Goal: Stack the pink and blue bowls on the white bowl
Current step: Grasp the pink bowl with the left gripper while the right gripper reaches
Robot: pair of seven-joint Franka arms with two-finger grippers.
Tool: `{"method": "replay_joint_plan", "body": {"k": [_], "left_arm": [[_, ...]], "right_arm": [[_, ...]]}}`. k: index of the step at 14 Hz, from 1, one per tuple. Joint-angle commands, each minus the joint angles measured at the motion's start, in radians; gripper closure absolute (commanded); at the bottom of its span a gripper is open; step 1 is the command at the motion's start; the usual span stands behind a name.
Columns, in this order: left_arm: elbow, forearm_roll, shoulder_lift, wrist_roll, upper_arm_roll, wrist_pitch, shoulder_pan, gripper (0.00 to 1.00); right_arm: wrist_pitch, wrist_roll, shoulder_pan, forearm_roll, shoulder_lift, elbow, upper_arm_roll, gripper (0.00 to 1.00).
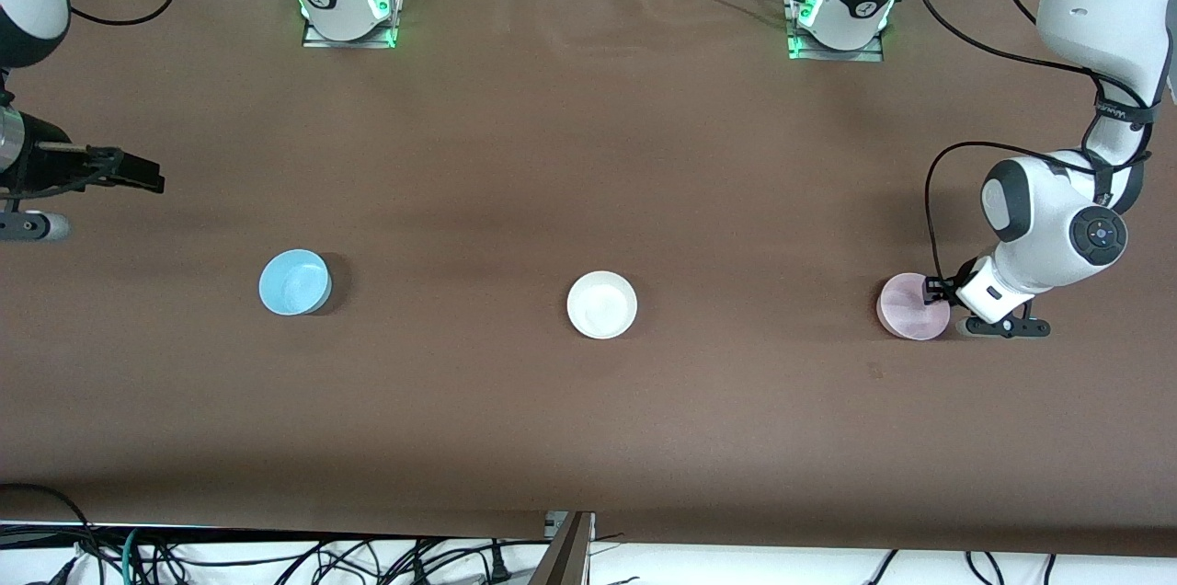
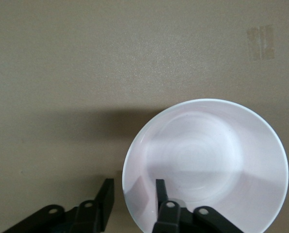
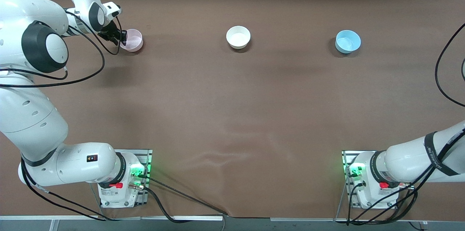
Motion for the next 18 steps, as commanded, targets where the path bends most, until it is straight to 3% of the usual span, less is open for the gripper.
{"method": "replay_joint_plan", "body": {"k": [1,6,9,11,13,18], "left_arm": [[0.009,-0.016,-0.005,0.006,0.005,0.001,-0.004,0.62],[0.023,-0.019,-0.007,0.004,0.005,-0.003,-0.004,0.64],[0.023,-0.019,-0.005,0.004,0.005,-0.003,-0.004,0.75],[0.023,-0.019,-0.002,0.004,0.005,-0.003,-0.005,0.83],[0.023,-0.019,-0.002,0.004,0.005,-0.003,-0.005,0.98],[0.065,-0.022,-0.007,-0.002,0.004,-0.009,-0.012,1.00]], "right_arm": [[0.022,0.003,-0.027,0.028,0.069,0.020,0.006,0.00],[0.153,-0.013,-0.050,0.035,0.203,0.000,0.008,0.00],[0.223,-0.014,-0.061,0.058,0.269,-0.020,0.008,0.00],[0.292,-0.013,-0.061,0.063,0.269,-0.080,0.008,0.00],[0.383,-0.013,-0.061,0.078,0.272,-0.141,0.008,0.00],[0.631,-0.013,-0.064,0.115,0.277,-0.319,0.009,0.00]]}}
